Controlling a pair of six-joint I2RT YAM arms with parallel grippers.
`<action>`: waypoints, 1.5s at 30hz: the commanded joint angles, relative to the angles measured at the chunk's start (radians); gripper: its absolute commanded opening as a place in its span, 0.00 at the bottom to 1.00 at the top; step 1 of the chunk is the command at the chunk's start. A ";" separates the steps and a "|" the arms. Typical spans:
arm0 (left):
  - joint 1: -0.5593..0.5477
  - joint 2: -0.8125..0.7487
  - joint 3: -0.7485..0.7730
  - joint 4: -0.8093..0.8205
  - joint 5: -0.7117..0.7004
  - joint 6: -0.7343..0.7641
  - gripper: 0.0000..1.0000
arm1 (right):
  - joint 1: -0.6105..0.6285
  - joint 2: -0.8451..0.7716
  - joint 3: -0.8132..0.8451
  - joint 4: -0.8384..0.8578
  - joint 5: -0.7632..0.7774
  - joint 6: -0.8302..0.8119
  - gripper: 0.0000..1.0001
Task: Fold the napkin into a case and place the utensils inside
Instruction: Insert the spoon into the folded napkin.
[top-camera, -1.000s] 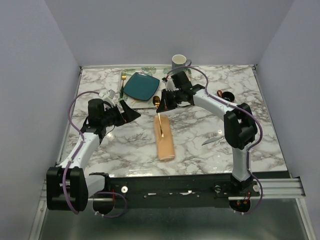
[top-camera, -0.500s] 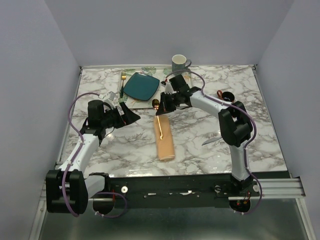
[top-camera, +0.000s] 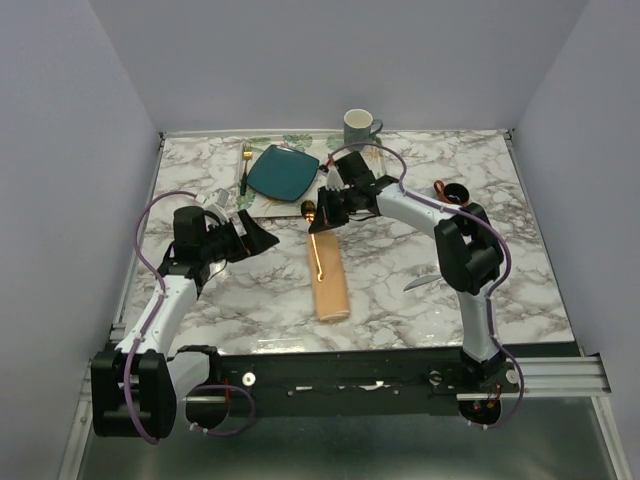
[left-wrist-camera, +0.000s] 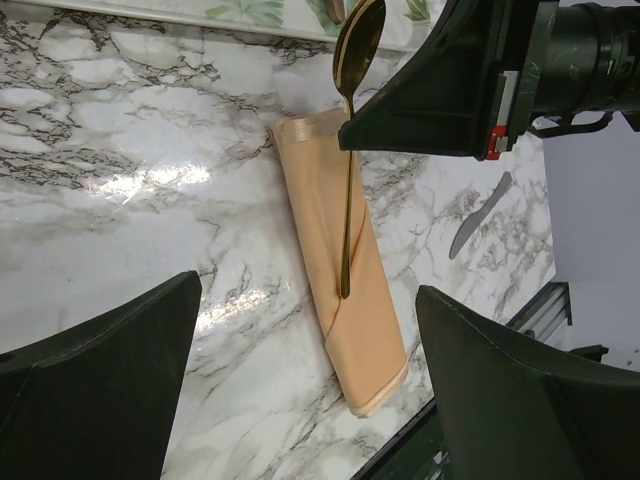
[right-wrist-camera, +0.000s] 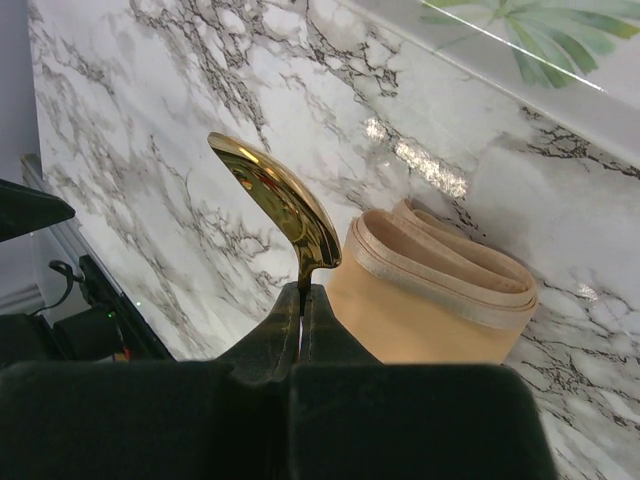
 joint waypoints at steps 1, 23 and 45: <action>0.010 -0.033 -0.012 -0.020 0.007 0.024 0.99 | 0.008 0.029 0.061 0.021 0.040 -0.035 0.01; 0.046 -0.029 -0.034 -0.016 0.041 0.041 0.99 | 0.008 -0.017 -0.043 0.021 0.026 0.002 0.01; 0.047 -0.066 -0.072 -0.008 0.039 0.038 0.99 | 0.017 -0.053 -0.118 -0.014 -0.017 0.080 0.01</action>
